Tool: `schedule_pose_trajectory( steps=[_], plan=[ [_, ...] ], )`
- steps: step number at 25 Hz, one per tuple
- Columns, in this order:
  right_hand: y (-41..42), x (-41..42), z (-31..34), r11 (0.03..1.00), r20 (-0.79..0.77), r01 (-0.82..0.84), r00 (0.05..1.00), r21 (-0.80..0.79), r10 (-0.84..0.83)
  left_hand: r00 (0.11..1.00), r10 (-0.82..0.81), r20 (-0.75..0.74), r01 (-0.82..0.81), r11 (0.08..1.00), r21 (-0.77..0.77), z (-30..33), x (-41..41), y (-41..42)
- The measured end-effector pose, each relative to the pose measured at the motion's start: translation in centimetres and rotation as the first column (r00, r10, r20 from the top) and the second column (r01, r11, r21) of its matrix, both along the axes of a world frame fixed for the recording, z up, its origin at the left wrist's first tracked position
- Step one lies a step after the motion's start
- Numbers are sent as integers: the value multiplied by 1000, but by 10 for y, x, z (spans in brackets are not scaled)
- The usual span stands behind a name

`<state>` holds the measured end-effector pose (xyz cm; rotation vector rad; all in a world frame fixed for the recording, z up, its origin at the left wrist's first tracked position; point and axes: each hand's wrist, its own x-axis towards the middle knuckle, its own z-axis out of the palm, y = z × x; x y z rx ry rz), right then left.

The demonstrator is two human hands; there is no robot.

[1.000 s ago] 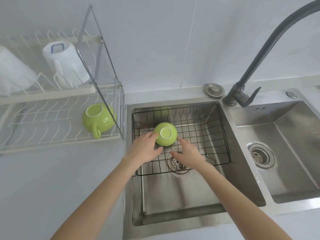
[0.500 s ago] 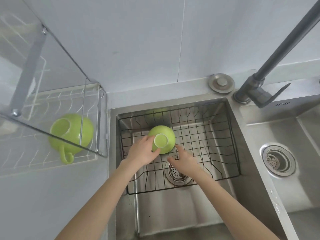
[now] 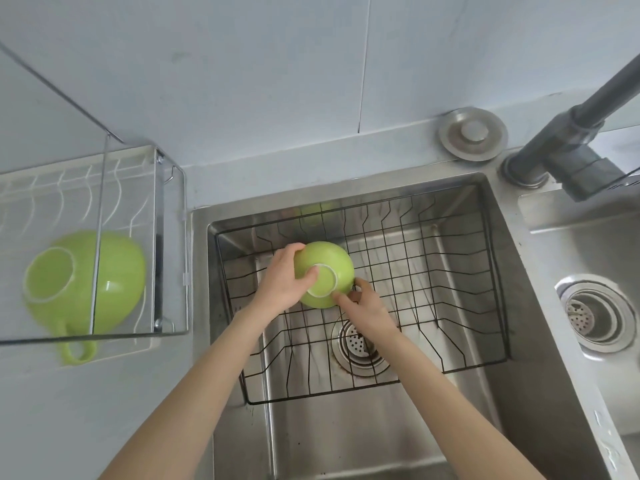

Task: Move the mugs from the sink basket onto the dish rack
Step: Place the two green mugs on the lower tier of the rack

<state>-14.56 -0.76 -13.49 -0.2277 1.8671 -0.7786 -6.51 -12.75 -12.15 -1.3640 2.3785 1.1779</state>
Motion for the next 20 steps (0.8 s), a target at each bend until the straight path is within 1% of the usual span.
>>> schedule_pose_trajectory(
  steps=[3,6,10,12,18,20],
  plan=[
    [0,3,-2,999,7,47,999,-23,-47,1000,-14,-16,14,1000,-5,-1,1,-1],
    [-2,5,-3,997,4,76,997,-31,-76,997,-73,15,73,997,-34,2,-1,0],
    [-1,8,-2,993,16,113,994,-17,-112,996,-82,39,82,996,-16,6,0,6],
    [2,11,1,991,25,134,991,-17,-134,998,-51,34,50,999,4,7,3,9],
    [14,12,22,988,-7,147,989,-46,-148,986,125,-114,-114,988,104,32,14,18],
    [20,12,32,986,-20,155,987,-68,-157,973,160,-164,-136,980,145,46,18,23]
  ],
)
